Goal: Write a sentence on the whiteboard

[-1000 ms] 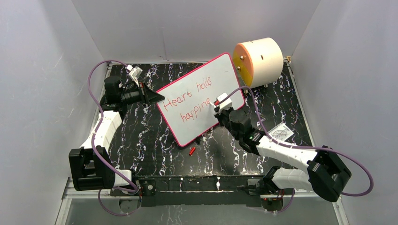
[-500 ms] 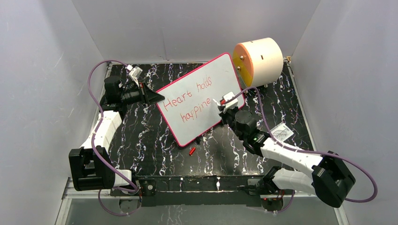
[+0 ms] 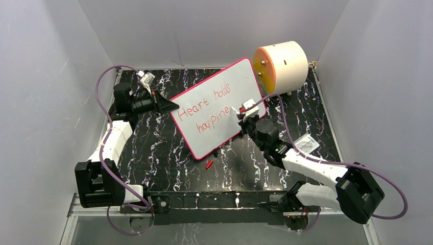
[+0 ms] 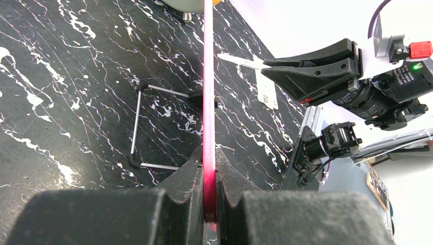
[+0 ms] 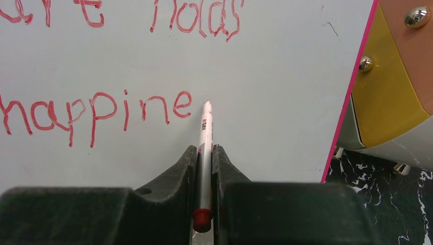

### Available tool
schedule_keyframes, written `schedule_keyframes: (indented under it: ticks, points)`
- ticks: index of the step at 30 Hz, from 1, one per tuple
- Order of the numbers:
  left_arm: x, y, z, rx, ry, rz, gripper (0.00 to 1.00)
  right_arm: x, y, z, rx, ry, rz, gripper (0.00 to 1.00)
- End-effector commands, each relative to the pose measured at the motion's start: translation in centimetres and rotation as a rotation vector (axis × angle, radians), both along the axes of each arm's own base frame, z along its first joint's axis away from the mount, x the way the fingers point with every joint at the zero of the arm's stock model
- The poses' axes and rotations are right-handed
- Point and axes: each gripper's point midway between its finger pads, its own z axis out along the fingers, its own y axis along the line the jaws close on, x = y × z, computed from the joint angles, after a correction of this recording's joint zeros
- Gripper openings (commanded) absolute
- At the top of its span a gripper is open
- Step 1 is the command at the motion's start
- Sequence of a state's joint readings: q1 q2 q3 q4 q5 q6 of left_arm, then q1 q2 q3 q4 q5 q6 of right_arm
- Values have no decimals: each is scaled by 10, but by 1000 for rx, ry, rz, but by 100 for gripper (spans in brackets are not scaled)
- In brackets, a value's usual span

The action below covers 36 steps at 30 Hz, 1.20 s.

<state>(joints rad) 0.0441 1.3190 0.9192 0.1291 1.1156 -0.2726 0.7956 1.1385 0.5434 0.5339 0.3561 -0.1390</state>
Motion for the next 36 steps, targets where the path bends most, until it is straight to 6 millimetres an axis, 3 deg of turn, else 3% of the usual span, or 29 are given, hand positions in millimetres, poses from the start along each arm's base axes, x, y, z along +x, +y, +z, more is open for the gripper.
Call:
schedule_keyframes:
  ticks: [1,19,36]
  points:
    - [-7,-5,-7,-2,38,-40,0,9,6,38,73,-94,3,0]
    - [-8,-6,-6,-5,39,-45,0,19,11,32,68,-88,12,0]
    - [-8,-5,-6,-4,38,-43,0,7,18,28,45,-49,90,0]
